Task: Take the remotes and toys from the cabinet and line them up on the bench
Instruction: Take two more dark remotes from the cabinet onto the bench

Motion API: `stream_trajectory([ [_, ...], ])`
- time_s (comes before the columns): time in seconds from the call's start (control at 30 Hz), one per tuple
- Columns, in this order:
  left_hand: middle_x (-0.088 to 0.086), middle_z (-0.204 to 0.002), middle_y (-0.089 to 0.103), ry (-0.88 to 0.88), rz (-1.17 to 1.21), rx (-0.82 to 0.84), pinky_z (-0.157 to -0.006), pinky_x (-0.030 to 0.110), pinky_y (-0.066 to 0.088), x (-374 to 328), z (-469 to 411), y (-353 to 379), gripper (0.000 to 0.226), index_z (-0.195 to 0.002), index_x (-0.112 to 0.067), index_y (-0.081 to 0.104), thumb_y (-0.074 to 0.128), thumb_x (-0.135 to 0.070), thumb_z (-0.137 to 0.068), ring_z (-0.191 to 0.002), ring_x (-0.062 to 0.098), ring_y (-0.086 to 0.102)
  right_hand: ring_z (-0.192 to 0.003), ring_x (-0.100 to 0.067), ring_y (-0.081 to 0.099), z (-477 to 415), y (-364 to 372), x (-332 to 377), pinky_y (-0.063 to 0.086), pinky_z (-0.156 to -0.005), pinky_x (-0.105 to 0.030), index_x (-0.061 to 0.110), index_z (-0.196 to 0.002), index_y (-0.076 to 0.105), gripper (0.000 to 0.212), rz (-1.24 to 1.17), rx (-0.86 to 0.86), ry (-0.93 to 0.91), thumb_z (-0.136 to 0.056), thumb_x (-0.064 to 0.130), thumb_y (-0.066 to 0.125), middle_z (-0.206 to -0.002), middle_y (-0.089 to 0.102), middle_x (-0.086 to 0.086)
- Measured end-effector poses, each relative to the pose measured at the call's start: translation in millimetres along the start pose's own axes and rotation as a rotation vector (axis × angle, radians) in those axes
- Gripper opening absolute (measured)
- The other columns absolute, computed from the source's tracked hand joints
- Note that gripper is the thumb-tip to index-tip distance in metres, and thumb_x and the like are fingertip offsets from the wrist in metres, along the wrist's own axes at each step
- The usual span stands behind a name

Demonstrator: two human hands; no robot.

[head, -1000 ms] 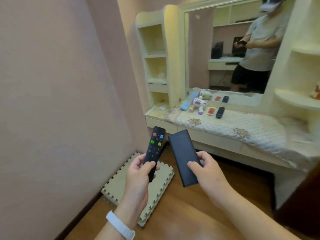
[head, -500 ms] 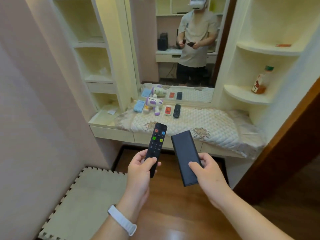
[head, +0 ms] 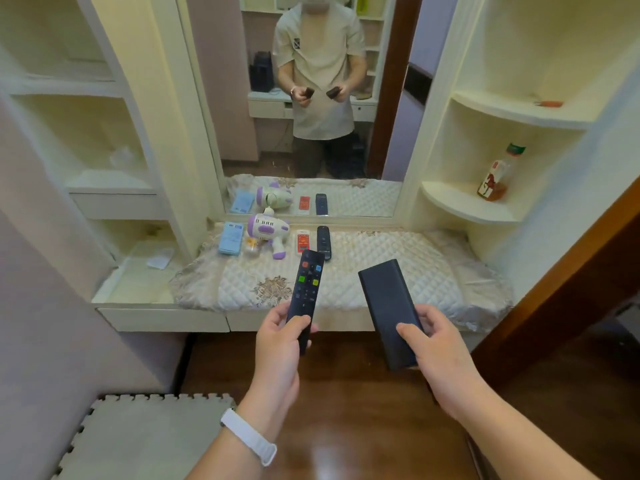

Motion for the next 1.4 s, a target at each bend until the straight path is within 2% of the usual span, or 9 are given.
stream_trajectory([
  [0.1,0.006,-0.096,0.066,-0.04,-0.029,0.011,-0.061,0.028,0.047,10,-28,21,0.024,-0.111,-0.018,0.058,0.058,-0.004,-0.09,-0.076,0.014,0.064,-0.086,-0.015,0.068,-28,-14,-4,0.056,-0.06,-0.03,0.026,-0.11,0.06,0.017,0.015,-0.049,0.016,-0.095,0.018,0.059,-0.102,0.07,0.003],
  [0.2,0.008,-0.096,0.066,-0.057,-0.048,0.019,-0.059,0.028,0.046,16,-53,43,0.025,-0.111,-0.017,0.057,0.057,-0.003,-0.091,-0.075,0.016,0.062,-0.09,-0.017,0.068,-58,-24,-10,0.059,-0.071,-0.041,0.027,-0.114,0.058,0.021,0.008,-0.062,0.028,-0.095,0.019,0.06,-0.105,0.068,0.003],
  [0.3,0.008,-0.088,0.065,-0.065,-0.079,0.012,-0.055,0.026,0.044,23,-78,67,0.022,-0.11,-0.012,0.057,0.056,-0.002,-0.091,-0.072,0.016,0.06,-0.089,-0.021,0.068,-99,-36,-16,0.058,-0.077,-0.048,0.028,-0.107,0.058,0.016,-0.024,-0.065,0.042,-0.095,0.018,0.059,-0.101,0.069,0.002],
  [0.5,0.009,-0.093,0.067,-0.061,-0.147,-0.081,-0.06,0.029,0.044,26,-138,119,0.021,-0.108,-0.012,0.059,0.056,-0.002,-0.091,-0.074,0.016,0.065,-0.089,-0.021,0.068,-201,-52,-22,0.058,-0.069,-0.039,0.02,-0.117,0.056,0.021,-0.09,-0.012,0.08,-0.096,0.016,0.058,-0.104,0.069,0.0],
  [0.63,0.011,-0.09,0.066,-0.031,-0.186,-0.152,-0.057,0.027,0.043,18,-182,157,0.016,-0.103,-0.009,0.06,0.055,0.0,-0.09,-0.072,0.016,0.064,-0.085,-0.022,0.07,-266,-78,-17,0.06,-0.068,-0.041,0.024,-0.108,0.057,0.017,-0.125,0.014,0.102,-0.096,0.013,0.057,-0.101,0.071,0.001],
  [0.83,0.011,-0.089,0.067,-0.011,-0.175,-0.194,-0.06,0.028,0.044,27,-228,207,0.017,-0.101,-0.011,0.06,0.056,0.0,-0.089,-0.07,0.014,0.064,-0.083,-0.021,0.07,-346,-100,-16,0.06,-0.068,-0.042,0.023,-0.107,0.057,0.017,-0.119,0.074,0.111,-0.095,0.011,0.056,-0.098,0.071,-0.001],
  [1.03,0.006,-0.076,0.066,-0.093,-0.2,-0.249,-0.059,0.028,0.038,43,-261,217,0.018,-0.095,-0.015,0.061,0.058,0.001,-0.087,-0.068,0.015,0.057,-0.085,-0.024,0.07,-397,-84,-27,0.06,-0.076,-0.048,0.024,-0.108,0.056,0.017,-0.08,0.145,0.161,-0.095,0.013,0.056,-0.098,0.071,-0.001],
  [1.23,0.008,-0.096,0.067,-0.233,-0.229,-0.304,-0.062,0.029,0.042,75,-316,199,0.022,-0.107,-0.013,0.063,0.063,-0.004,-0.086,-0.076,0.018,0.06,-0.084,-0.023,0.07,-443,-53,-55,0.059,-0.066,-0.039,0.022,-0.109,0.055,0.016,-0.022,0.154,0.241,-0.095,0.015,0.057,-0.1,0.07,-0.003],
  [1.4,0.014,-0.103,0.069,-0.354,-0.252,-0.331,-0.065,0.032,0.051,106,-370,186,0.024,-0.112,-0.01,0.061,0.062,-0.006,-0.089,-0.088,0.028,0.068,-0.085,-0.025,0.069,-475,-20,-74,0.06,-0.074,-0.047,0.02,-0.112,0.053,0.018,0.07,0.151,0.33,-0.096,0.015,0.056,-0.101,0.067,-0.006],
])
Point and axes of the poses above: each hand's wrist, its own z-axis away from the middle knuckle, its own y-axis out of the palm, x = y × z, the point moved 6 cm from there along -z, towards the middle knuckle
